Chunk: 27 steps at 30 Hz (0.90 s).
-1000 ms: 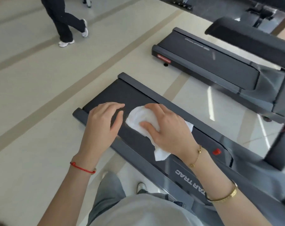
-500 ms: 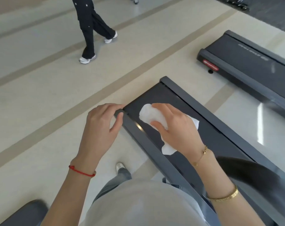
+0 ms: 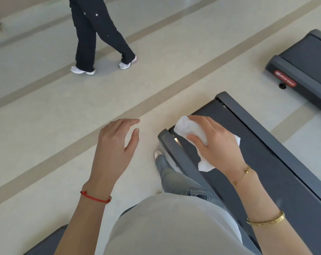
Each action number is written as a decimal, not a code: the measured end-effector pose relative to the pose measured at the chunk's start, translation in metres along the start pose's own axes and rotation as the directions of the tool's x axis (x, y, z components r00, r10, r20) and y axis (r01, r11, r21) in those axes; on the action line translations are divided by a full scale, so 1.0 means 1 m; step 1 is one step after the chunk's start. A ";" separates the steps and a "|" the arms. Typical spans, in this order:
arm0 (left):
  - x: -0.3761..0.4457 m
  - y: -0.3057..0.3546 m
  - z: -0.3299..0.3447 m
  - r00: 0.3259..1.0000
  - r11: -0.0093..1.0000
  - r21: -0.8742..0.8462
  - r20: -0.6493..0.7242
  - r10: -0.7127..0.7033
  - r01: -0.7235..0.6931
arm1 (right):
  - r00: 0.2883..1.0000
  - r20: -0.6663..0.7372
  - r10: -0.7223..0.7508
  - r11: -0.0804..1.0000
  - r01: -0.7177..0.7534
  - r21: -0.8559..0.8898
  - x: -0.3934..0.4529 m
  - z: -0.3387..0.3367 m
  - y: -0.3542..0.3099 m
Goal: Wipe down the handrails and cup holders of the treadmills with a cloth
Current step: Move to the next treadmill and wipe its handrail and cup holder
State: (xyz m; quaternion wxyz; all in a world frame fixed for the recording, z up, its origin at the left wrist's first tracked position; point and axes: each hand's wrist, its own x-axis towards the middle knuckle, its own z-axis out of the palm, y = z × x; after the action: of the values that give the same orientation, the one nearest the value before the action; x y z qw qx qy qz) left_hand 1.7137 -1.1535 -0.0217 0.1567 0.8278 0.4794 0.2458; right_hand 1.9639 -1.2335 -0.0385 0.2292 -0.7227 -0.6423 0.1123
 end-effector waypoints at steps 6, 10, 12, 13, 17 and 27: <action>0.123 -0.044 0.021 0.999 1.000 -0.017 0.044 -0.008 0.009 | 1.000 -0.014 0.019 1.000 -0.018 0.010 0.123 0.022 0.021; 0.199 -0.055 0.025 0.999 0.999 -0.037 0.050 0.022 -0.020 | 0.999 -0.038 0.002 1.000 -0.001 0.014 0.194 0.017 0.033; 0.244 -0.061 0.028 0.998 0.999 -0.025 0.052 0.043 -0.042 | 0.997 -0.073 0.015 1.000 -0.013 0.016 0.234 0.012 0.041; 0.267 -0.063 0.028 0.997 0.998 -0.022 0.053 0.052 -0.051 | 0.996 -0.092 0.021 1.000 -0.020 0.015 0.254 0.010 0.046; 0.350 -0.071 0.039 0.994 0.995 -0.026 0.052 0.095 -0.094 | 0.989 -0.126 0.083 0.997 -0.082 0.013 0.316 0.003 0.070; 0.567 -0.077 0.117 0.940 0.957 -0.122 0.189 0.283 -0.264 | 0.916 -0.208 0.342 0.938 -0.346 0.018 0.456 -0.003 0.154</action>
State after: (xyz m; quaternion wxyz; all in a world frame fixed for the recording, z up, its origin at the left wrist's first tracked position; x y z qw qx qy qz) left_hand 1.9615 -0.6244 -0.0116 0.2086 0.8988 0.3289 0.2012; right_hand 2.1682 -0.7978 -0.0486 0.2649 -0.8343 -0.4786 0.0686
